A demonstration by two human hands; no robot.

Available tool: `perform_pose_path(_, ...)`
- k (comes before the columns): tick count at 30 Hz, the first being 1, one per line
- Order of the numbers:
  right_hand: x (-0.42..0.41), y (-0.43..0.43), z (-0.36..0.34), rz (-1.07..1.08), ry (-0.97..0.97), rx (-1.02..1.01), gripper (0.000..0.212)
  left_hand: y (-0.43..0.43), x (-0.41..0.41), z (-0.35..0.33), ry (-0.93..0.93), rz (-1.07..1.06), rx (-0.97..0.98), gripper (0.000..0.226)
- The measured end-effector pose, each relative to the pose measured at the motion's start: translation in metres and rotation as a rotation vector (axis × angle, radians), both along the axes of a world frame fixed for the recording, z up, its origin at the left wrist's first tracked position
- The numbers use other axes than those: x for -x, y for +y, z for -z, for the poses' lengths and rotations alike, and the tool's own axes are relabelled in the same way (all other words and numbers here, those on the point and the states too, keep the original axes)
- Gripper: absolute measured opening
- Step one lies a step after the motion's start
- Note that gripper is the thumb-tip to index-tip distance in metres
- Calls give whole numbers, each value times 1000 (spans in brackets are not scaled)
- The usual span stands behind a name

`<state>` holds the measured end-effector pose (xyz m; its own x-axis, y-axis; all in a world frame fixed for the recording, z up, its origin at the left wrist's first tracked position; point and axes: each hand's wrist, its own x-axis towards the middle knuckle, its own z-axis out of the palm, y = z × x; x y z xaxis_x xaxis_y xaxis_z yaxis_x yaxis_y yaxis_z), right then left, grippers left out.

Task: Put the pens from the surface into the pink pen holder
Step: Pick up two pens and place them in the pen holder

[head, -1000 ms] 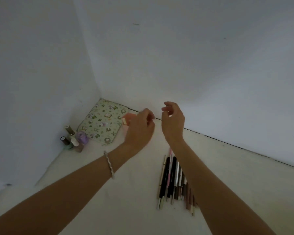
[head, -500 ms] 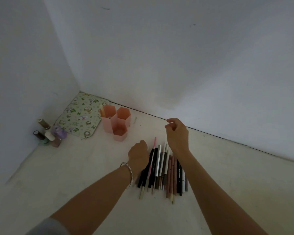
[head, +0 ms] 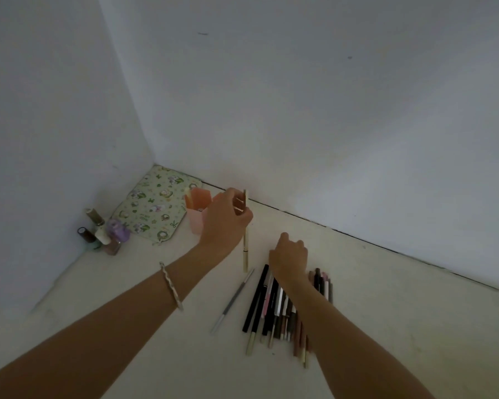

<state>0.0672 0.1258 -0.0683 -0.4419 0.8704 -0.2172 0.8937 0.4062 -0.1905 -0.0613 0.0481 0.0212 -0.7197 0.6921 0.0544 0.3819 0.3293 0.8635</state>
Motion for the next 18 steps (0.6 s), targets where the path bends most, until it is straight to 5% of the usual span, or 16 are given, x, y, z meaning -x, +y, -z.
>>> perform_pose_path(4, 5, 0, 6, -13, 104, -7, 14, -13, 16, -2, -39, -59, -120, 35)
perform_pose_path(12, 45, 35, -97, 357, 1096, -57, 9, -30, 85, -43, 92, -360, -403, 40)
perform_pose_path(18, 75, 17, -143, 268, 1419, -44, 11, -37, 98, -23, 175, -254, -271, 36)
